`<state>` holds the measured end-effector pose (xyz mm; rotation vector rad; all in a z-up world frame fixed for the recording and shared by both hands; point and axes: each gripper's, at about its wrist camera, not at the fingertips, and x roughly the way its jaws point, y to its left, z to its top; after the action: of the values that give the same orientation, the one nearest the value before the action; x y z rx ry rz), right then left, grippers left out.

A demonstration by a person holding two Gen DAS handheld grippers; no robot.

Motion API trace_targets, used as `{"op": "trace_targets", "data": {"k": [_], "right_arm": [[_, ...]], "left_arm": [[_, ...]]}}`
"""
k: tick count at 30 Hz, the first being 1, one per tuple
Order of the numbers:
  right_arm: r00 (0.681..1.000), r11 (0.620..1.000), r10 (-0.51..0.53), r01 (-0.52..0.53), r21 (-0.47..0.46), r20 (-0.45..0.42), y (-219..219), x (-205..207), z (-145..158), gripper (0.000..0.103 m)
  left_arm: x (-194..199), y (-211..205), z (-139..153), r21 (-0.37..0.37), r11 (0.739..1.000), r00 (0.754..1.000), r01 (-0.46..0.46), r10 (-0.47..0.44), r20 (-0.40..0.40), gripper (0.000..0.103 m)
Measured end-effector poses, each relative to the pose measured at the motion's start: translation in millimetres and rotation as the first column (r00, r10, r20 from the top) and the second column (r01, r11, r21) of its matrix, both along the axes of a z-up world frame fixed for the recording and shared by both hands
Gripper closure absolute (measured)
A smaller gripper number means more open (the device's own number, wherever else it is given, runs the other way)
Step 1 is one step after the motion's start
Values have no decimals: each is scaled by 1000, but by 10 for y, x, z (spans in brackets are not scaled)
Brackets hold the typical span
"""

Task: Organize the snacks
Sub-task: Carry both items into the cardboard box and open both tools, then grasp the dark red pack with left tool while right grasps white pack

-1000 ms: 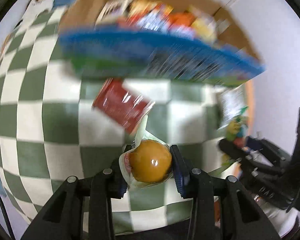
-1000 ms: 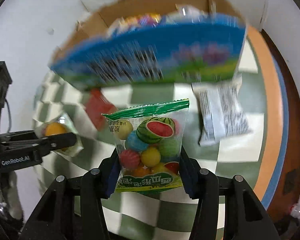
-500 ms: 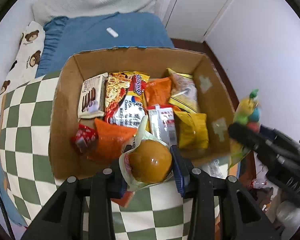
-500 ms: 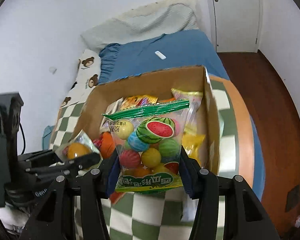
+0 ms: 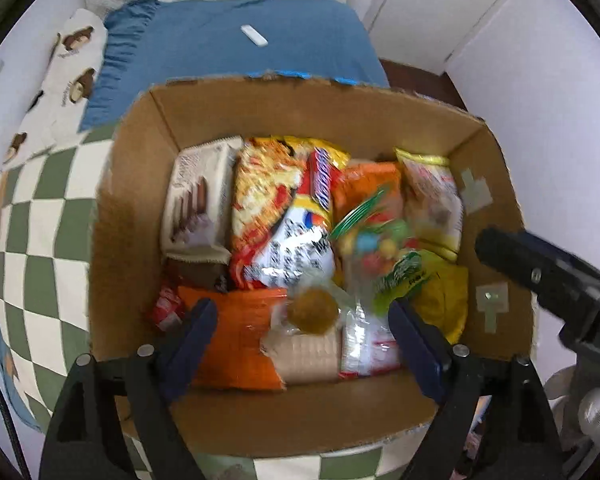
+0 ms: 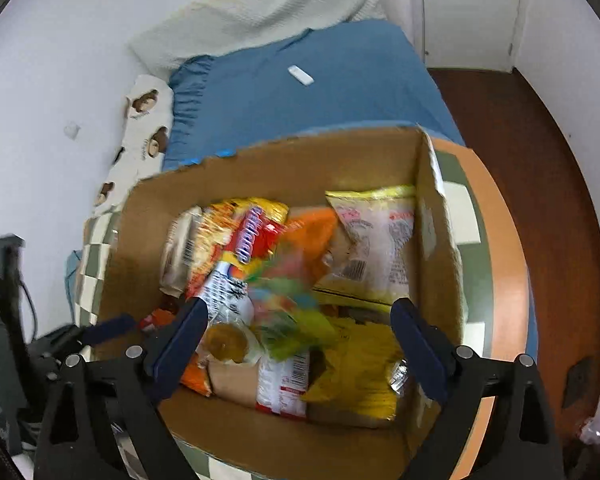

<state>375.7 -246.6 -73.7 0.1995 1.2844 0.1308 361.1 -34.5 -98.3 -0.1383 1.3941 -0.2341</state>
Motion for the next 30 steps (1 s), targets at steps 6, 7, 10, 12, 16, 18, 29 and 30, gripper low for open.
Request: {"op": "trace_targets", "data": {"k": [6,7,10,12,16,18,29,30], "right_arm": [[1000,994,8,-9,-107,-14,-10,-101,-83,5],[1000,993,7,-9,-118,-15,-1,-137,-88,5],[999,992,8,-13,-125,-34,13,-223,-132,5],[999,993,11,-17,-117,-50,23,-291,-174,5],[999,991,8,-13,-133,-37,42,-444,-154,5],[1000,990,9,-12,-140,-20,52,-528,-99,5],[996,984,17,-2,-179,82,70,-994,272,5],[996,983,20,-3,-182,91,71,-1037,302,5]], "left_arm": [[-14,63,-35,51,998,999,-22,21,27,12],[-30,69,-29,68,997,999,-26,24,37,12],[-81,95,-18,92,995,998,-34,29,57,12],[-131,114,6,104,994,997,-41,33,77,12],[-236,160,77,121,991,993,-52,38,112,12],[-291,183,121,133,990,988,-38,17,155,12],[-832,242,457,153,987,957,-57,11,288,12],[-906,248,513,152,987,952,-57,8,306,12]]}}
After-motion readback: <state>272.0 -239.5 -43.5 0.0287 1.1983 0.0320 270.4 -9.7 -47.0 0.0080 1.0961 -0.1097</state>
